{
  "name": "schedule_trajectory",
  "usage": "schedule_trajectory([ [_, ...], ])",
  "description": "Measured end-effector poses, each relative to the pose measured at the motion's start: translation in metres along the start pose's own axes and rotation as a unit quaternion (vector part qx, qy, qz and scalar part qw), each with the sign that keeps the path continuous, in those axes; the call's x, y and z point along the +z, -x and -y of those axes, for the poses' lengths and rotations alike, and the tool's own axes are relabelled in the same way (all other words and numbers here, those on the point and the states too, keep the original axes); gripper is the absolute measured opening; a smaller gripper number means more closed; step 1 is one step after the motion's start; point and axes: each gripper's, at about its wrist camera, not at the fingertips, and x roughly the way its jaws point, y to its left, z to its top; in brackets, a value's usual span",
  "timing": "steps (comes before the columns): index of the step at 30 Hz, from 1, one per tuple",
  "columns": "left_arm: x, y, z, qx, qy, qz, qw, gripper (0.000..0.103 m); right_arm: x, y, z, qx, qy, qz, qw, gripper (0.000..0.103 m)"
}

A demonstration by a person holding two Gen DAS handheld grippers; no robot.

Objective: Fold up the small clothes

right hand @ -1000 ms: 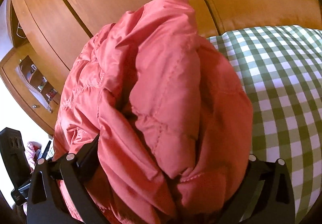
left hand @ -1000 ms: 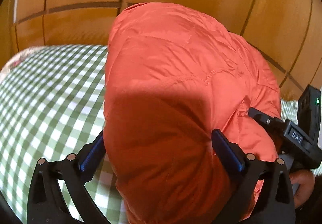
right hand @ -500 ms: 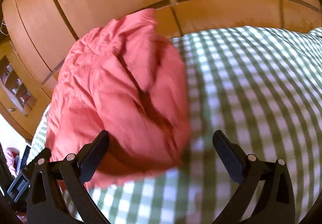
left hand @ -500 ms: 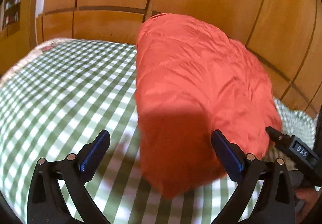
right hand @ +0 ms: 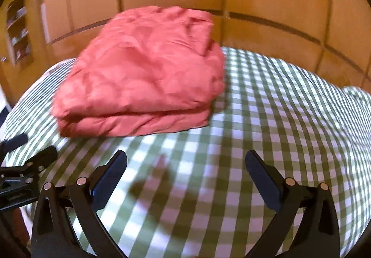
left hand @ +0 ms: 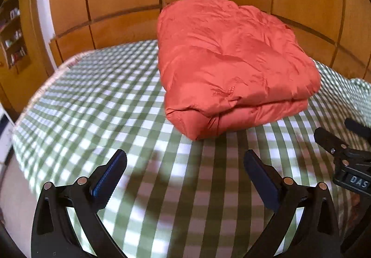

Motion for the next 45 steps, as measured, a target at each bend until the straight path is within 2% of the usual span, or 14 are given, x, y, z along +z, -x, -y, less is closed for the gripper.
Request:
schedule_trajectory([
  [3,-0.004,0.020,0.000,0.024,-0.007,0.027,0.9993,0.100,-0.002,0.019,-0.003,-0.007,-0.001,0.022,1.000,0.101],
  [7,-0.003,0.039,-0.007,0.034,0.005,0.051,0.9981,0.100,0.003,0.039,-0.003,-0.007,-0.013,0.054,0.998,0.101],
  [14,0.001,0.064,-0.008,0.048,0.007,0.083,0.9953,0.100,0.004,0.059,-0.004,-0.005,-0.026,0.065,0.998,0.101],
  [24,-0.001,0.068,-0.011,0.029,0.022,0.076,0.9965,0.100,0.003,0.056,-0.004,-0.008,-0.032,0.049,0.998,0.101],
  [45,-0.003,0.066,-0.008,0.025,0.019,0.073,0.9968,0.100,-0.001,0.046,0.000,-0.005,-0.037,0.030,0.999,0.101],
])
